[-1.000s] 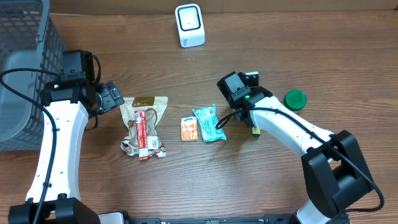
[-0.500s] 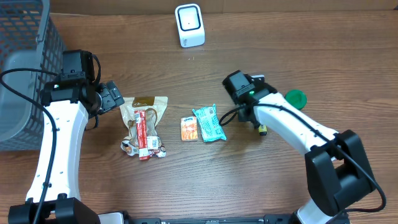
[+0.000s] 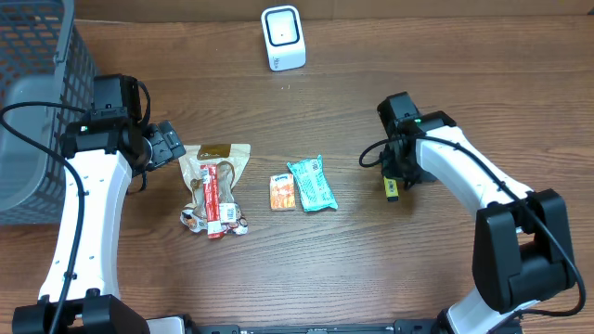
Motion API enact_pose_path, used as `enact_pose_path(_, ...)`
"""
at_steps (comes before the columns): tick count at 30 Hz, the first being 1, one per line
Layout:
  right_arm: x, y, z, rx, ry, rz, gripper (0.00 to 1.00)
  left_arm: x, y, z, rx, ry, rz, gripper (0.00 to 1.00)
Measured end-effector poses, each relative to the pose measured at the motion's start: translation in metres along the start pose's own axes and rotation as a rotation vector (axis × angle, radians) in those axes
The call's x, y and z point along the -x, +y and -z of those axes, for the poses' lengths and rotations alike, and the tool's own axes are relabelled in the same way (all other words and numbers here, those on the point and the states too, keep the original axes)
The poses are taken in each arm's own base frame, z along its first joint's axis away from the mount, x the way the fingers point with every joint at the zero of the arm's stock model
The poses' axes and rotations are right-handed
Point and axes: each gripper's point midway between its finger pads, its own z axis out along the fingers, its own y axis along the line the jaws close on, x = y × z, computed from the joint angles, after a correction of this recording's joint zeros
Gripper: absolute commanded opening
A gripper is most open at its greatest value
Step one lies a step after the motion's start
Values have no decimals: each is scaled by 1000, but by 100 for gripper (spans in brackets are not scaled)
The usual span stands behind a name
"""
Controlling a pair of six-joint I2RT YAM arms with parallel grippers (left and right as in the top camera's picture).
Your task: Scan the item barcode
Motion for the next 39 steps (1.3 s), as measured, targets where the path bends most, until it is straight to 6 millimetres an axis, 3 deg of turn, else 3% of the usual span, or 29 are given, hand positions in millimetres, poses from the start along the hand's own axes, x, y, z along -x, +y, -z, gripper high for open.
enact_pose_path(9, -30, 14, -31, 91, 58, 2, 10, 0, 0, 0, 0, 0, 0, 100)
enact_pose_path(15, -42, 58, -20, 349, 143, -3, 16, 0, 0, 0, 0, 0, 0, 100)
enact_pose_path(20, -26, 107, -1, 605, 89, 21, 27, 0, 0, 0, 0, 0, 0, 100)
enact_pose_path(25, -6, 133, 16, 720, -18, 60, 29, 0, 0, 0, 0, 0, 0, 100)
enact_pose_path(32, -25, 128, 13, 708, 72, 58, 25, 0, 0, 0, 0, 0, 0, 100)
enact_pose_path(39, -29, 92, 7, 644, 187, -33, 20, 0, 0, 0, 0, 0, 0, 100)
